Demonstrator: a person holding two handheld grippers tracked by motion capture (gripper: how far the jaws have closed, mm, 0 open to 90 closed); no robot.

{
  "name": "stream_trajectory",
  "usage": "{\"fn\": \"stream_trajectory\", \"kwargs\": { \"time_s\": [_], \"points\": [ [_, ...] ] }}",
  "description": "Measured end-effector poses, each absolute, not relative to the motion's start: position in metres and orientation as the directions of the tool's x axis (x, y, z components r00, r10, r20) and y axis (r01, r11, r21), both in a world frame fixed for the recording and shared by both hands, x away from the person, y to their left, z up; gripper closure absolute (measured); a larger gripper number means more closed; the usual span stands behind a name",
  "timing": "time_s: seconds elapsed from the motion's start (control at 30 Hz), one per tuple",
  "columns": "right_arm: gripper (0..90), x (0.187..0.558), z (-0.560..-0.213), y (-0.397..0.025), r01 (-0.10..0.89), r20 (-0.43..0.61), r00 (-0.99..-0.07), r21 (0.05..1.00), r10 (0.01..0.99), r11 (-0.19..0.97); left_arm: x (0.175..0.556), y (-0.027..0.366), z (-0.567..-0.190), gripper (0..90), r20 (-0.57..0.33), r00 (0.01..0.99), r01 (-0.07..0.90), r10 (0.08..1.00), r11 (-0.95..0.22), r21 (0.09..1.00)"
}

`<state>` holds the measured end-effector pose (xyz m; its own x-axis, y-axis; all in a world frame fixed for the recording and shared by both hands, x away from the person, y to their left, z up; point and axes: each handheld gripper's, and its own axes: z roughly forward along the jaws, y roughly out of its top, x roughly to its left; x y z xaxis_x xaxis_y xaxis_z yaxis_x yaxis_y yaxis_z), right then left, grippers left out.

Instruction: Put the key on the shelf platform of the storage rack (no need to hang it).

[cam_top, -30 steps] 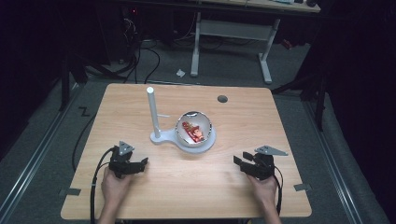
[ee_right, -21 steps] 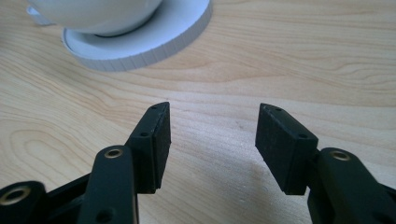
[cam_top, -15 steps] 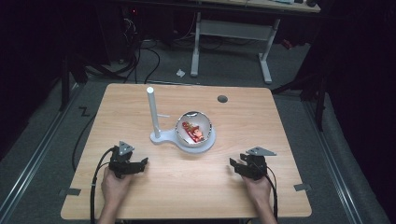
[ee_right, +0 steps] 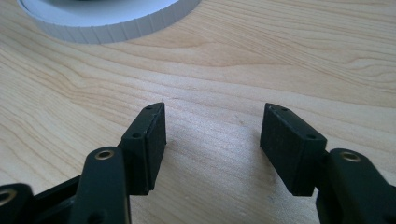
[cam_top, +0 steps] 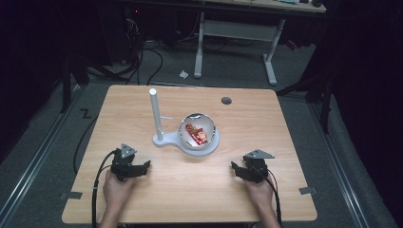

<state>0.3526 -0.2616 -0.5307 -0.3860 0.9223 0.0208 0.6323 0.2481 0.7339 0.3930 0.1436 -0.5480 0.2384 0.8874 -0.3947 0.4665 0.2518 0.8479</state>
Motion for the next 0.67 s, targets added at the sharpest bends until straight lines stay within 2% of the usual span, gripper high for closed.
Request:
{"fn": "stream_trajectory", "kwargs": {
  "time_s": [0.1, 0.23, 0.67],
  "points": [
    [38.8, 0.3518, -0.5309, -0.2581, 0.626, -0.021, -0.391, 0.727, 0.92, 0.282, 0.3928, 0.1436, -0.548, 19.5, -0.395, 0.238, 0.466, 0.887, 0.252, 0.848],
    [35.9, 0.3524, -0.531, -0.2585, 0.633, -0.021, -0.376, 0.725, 0.926, 0.273, 0.3928, 0.1435, -0.548, 19.4, -0.395, 0.237, 0.465, 0.887, 0.253, 0.848],
    [35.2, 0.3527, -0.5311, -0.2588, 0.634, -0.021, -0.374, 0.724, 0.927, 0.272, 0.3927, 0.1435, -0.5481, 19.4, -0.395, 0.237, 0.465, 0.888, 0.253, 0.848]
  ]
}}
